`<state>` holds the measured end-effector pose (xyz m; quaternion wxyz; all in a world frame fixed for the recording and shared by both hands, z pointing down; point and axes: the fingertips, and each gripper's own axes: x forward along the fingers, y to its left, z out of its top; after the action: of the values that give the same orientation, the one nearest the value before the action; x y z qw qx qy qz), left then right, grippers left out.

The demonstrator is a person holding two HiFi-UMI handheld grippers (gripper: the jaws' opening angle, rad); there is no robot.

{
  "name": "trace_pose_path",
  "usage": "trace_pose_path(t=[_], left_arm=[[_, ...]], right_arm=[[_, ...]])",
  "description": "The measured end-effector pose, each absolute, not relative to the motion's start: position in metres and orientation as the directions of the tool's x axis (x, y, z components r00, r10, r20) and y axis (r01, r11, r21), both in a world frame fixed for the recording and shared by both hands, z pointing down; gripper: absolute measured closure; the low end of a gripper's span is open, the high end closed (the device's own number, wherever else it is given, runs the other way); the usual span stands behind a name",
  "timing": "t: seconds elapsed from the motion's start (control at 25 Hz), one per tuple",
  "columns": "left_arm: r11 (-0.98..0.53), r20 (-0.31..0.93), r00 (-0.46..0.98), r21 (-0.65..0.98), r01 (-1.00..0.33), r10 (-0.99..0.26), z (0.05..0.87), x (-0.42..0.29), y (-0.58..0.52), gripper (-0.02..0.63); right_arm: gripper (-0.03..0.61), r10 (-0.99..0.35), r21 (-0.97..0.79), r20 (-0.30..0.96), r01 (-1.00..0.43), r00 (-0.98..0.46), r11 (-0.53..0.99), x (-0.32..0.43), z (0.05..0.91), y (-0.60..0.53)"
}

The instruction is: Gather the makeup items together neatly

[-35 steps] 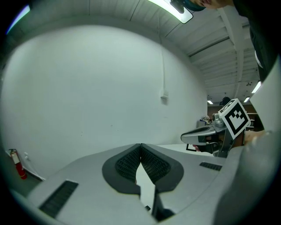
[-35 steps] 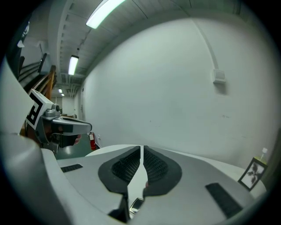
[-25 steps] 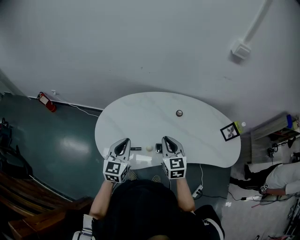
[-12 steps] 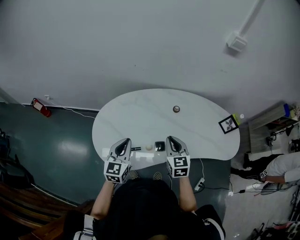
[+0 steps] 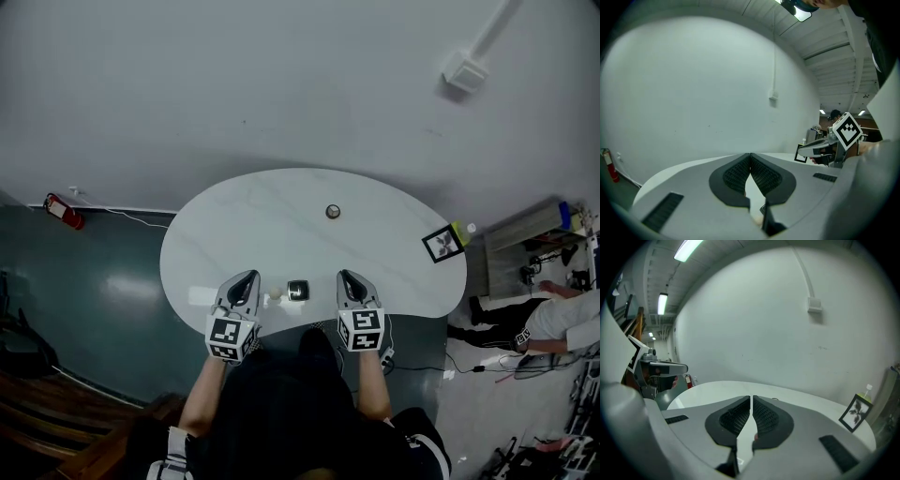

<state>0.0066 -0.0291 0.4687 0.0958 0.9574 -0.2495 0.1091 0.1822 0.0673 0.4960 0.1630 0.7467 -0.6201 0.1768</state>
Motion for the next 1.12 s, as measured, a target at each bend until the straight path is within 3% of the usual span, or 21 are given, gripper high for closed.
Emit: trace_pose_path(t=[0.6, 1.12], left_arm=[[-0.650, 0.332, 0.647, 0.118, -0.751, -0.687, 0.495, 0.098, -0.019, 0.597], [-0.617, 0.429, 0.608, 0.136, -0.775, -0.669, 0.535, 0.154, -0.049, 0.597]], right_arm=[[0.535, -0.843, 0.021, 0.508, -0.976, -0.177, 0.218, 0.282, 0.529, 0.001], [0.535, -0.790, -0.047, 0.567, -0.967, -0.233, 0.252, 0.329, 0.591, -0.054]])
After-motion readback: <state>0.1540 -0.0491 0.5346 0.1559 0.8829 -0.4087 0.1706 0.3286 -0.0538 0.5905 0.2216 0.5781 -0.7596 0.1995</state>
